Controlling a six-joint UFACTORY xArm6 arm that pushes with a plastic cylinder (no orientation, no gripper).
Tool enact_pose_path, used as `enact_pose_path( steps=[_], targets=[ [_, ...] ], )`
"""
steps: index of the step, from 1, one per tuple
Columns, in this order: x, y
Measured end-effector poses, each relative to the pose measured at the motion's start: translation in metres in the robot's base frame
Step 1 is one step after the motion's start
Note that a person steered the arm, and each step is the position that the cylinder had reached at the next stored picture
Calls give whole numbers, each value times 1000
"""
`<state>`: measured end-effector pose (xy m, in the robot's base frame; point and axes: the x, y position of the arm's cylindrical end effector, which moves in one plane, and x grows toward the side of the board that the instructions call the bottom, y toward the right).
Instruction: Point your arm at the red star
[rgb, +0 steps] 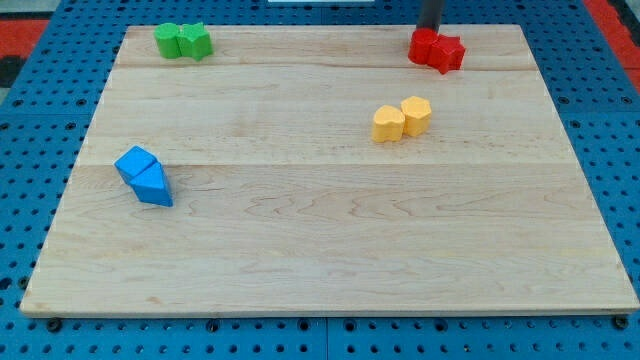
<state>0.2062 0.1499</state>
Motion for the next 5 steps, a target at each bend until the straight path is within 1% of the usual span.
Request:
enact_pose_path(
  steps=[2, 3, 4, 5],
  targets=[
    [13, 22],
    [37, 66],
    [68, 74],
    [70, 51]
  ],
)
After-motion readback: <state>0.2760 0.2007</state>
